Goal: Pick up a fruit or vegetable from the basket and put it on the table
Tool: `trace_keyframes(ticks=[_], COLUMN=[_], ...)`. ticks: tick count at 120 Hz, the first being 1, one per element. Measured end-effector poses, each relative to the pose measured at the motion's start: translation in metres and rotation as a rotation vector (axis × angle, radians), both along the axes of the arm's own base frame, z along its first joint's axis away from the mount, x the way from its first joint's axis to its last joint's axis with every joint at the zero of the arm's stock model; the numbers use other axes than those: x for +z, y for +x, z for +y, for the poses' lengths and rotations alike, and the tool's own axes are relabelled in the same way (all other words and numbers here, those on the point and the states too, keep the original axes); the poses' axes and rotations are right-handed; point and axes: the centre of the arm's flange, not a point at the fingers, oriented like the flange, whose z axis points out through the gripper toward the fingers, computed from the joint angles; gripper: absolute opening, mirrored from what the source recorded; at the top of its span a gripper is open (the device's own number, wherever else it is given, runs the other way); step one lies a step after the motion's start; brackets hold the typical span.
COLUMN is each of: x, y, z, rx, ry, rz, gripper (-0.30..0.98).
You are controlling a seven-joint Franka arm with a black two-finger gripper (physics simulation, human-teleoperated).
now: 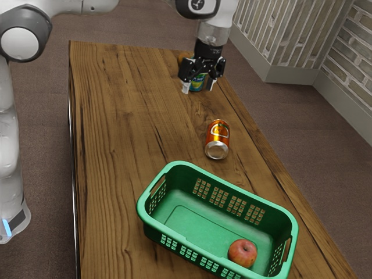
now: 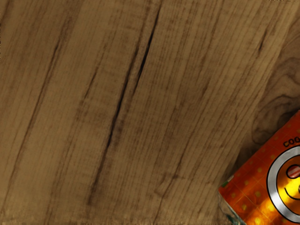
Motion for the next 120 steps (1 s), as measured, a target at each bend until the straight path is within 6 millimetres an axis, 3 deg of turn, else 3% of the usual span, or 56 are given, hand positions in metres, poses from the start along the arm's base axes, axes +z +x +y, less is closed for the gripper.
trace_keyframes(ticks=[9, 18, 29, 36, 49, 61, 66, 76, 84, 106, 120], x=[-0.002, 0.009, 0.043, 0.052, 0.038, 0.036, 0.039, 0.039, 0.031, 0.016, -0.021], y=[0.003, 0.005, -0.007, -0.011, 0.012, 0.032, 0.036, 0.027, 0.022, 0.019, 0.029], z=[-0.001, -0.003, -0.008, -0.021, -0.057, -0.093, -0.122, -0.202, -0.238, -0.271, -0.308], rx=[0.041, 0.077, 0.112, 0.113, 0.079, 0.002, -0.062, -0.244, -0.358, -0.585, -0.748], ry=[-0.002, -0.003, -0.009, -0.028, -0.110, -0.175, -0.200, -0.236, -0.263, -0.273, -0.272], rz=[0.002, -0.020, -0.085, -0.101, -0.074, -0.078, -0.083, -0.078, -0.063, -0.067, -0.064], gripper=[0.69, 0.69, 0.69, 0.69, 0.69, 0.69, 0.69, 0.69, 0.69, 0.68, 0.68])
